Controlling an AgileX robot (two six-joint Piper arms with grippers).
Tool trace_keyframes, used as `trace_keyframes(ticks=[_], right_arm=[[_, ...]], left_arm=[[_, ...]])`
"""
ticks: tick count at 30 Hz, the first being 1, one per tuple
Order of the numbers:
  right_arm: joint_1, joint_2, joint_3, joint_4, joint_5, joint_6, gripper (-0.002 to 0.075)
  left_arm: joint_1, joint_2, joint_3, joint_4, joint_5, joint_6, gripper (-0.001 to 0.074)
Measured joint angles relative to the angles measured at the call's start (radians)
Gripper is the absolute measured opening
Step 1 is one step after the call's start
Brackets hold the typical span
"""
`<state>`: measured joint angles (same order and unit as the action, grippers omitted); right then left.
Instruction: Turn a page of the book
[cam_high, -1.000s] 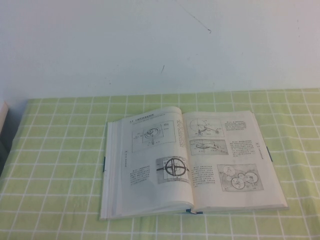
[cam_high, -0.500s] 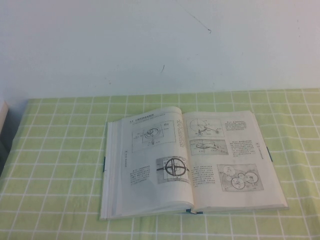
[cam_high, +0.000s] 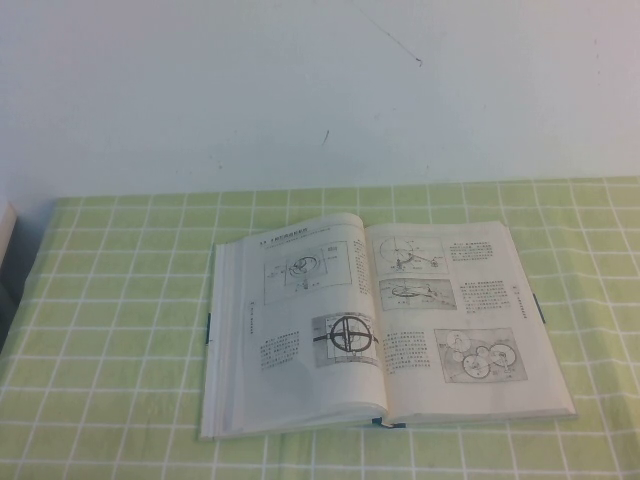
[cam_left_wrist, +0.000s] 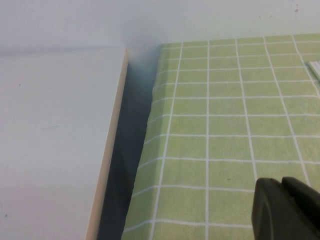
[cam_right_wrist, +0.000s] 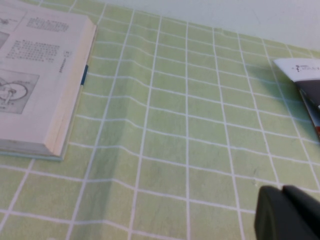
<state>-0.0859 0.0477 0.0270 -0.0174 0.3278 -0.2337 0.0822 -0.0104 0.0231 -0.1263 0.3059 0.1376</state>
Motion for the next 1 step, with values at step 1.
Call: trace_keyframes(ticks=[1], right_arm=[[0.0,0.0,0.0,0.0,0.0,0.0,-0.0003]], left_arm=[[0.0,0.0,0.0,0.0,0.0,0.0,-0.0004]])
